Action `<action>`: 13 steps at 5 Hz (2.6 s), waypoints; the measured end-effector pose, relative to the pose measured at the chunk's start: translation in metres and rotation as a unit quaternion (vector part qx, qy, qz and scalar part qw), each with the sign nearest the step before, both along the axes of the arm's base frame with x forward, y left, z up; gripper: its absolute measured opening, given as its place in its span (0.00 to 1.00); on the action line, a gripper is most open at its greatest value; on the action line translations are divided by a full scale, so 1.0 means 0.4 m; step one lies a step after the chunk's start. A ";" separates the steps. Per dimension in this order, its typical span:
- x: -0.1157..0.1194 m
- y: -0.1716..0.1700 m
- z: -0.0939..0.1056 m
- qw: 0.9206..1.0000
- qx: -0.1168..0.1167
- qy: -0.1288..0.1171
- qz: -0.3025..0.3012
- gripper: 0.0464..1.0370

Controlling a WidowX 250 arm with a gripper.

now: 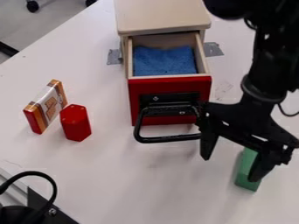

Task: Put the green object to the drawer

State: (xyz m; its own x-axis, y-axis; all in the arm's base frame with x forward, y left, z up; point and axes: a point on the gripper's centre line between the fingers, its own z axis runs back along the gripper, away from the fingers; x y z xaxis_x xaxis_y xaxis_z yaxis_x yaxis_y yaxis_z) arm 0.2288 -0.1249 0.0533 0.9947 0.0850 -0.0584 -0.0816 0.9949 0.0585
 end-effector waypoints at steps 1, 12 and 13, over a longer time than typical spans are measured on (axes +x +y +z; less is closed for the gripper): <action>0.020 -0.010 -0.038 1.000 -0.012 -0.003 -0.026 0.96; -0.004 -0.027 -0.095 0.997 -0.077 -0.005 0.022 0.96; 0.020 -0.038 -0.085 0.996 -0.086 -0.024 0.030 0.96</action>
